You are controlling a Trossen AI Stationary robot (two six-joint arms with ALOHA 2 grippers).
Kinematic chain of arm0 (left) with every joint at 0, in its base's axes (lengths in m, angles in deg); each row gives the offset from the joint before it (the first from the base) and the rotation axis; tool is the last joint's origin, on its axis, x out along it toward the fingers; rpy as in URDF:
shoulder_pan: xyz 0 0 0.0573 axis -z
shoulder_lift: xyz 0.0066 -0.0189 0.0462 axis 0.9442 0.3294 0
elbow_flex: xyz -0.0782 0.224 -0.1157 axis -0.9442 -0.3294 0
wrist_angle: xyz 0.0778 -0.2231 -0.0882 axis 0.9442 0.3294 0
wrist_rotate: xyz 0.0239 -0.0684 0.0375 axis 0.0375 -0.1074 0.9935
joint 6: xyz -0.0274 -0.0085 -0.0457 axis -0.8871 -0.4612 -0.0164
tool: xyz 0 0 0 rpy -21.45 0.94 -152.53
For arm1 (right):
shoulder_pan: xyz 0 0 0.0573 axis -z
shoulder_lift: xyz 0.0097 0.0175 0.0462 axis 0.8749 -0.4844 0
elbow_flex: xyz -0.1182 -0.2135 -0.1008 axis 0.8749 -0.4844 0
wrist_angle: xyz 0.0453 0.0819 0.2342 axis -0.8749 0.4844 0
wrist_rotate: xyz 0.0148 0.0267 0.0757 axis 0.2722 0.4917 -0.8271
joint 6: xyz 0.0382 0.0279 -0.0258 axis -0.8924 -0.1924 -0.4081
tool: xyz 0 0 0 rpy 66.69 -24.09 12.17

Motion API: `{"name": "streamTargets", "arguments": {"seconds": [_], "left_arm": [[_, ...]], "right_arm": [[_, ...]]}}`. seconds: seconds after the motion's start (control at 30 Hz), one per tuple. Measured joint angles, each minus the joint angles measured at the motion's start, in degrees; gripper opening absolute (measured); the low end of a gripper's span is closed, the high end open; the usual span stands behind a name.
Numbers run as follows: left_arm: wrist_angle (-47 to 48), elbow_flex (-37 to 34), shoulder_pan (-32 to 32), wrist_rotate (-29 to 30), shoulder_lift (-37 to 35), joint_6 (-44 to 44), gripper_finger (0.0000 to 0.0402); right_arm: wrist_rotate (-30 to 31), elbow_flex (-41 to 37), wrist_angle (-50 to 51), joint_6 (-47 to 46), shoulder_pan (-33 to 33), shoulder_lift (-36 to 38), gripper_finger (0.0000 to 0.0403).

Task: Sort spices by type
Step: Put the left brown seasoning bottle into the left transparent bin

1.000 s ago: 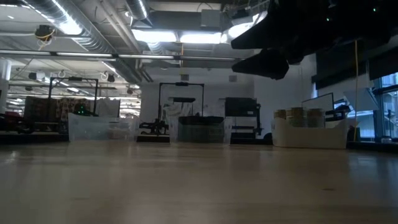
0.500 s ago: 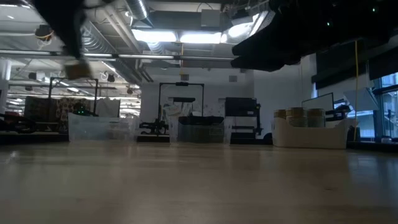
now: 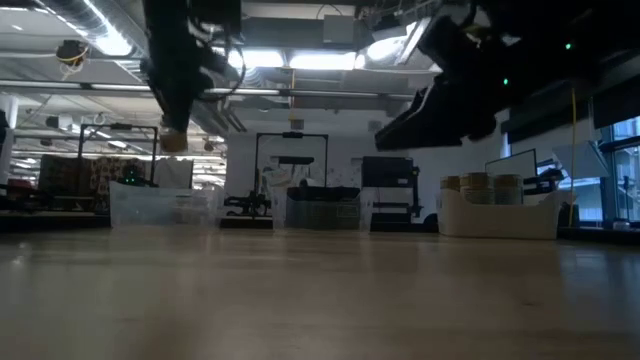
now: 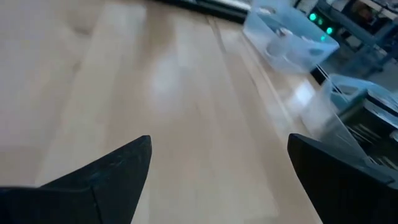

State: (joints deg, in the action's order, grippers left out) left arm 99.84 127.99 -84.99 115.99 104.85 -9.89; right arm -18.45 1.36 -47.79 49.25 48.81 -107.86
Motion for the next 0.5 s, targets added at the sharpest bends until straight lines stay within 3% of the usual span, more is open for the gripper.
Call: {"name": "streamTargets", "arguments": {"seconds": [0.27,0.5], "left_arm": [[-10.5,-2.0,-18.3,-1.3,0.0,6.3,0.0164],[-15.9,-5.2,-28.2,-1.5,2.9,6.9,0.0164]], "right_arm": [[-0.1,0.0,2.6,0.3,3.5,0.0,0.0374],[-0.1,0.0,5.5,0.3,4.5,0.0,0.0374]]}}
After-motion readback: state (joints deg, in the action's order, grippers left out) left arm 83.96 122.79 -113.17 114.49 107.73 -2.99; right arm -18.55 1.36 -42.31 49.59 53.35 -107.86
